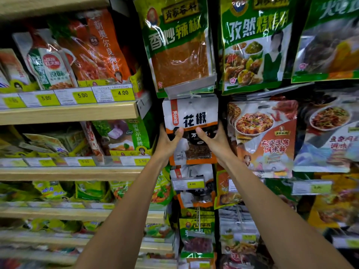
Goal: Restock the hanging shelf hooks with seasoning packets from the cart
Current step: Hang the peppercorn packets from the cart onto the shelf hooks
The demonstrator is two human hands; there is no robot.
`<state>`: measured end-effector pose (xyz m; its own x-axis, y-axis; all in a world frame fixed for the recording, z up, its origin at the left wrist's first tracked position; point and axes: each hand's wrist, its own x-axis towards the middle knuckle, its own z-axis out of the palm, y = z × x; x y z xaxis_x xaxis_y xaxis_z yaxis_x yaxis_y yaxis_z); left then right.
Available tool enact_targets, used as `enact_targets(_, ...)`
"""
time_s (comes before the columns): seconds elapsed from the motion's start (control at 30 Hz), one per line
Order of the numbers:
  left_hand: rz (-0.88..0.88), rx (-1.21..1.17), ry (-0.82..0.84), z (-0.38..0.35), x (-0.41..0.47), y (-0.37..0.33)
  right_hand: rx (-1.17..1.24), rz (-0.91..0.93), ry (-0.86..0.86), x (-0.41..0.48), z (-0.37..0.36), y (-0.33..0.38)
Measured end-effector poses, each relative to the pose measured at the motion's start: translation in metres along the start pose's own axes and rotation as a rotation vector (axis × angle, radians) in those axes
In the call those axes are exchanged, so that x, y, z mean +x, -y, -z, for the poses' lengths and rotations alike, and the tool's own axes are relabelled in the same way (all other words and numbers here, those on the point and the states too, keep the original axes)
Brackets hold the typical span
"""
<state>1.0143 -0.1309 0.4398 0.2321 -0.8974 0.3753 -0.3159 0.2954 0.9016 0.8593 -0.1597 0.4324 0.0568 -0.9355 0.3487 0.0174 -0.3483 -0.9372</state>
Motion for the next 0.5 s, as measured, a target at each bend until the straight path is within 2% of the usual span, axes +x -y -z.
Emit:
enact_targets(0.37,0.073,0.012,-0.058,0.004,-0.018,-0.013,-0.072,-0.011,-0.031,-0.027,0.002,0.019)
enact_targets(0.43,0.119,0.039,-0.124,0.002,-0.031,-0.016,-0.172,0.058,-0.052,-0.043,0.002,0.025)
enact_targets(0.5,0.061,0.176,-0.271,-0.006,-0.054,-0.017,-0.275,0.113,-0.072,-0.064,0.009,0.029)
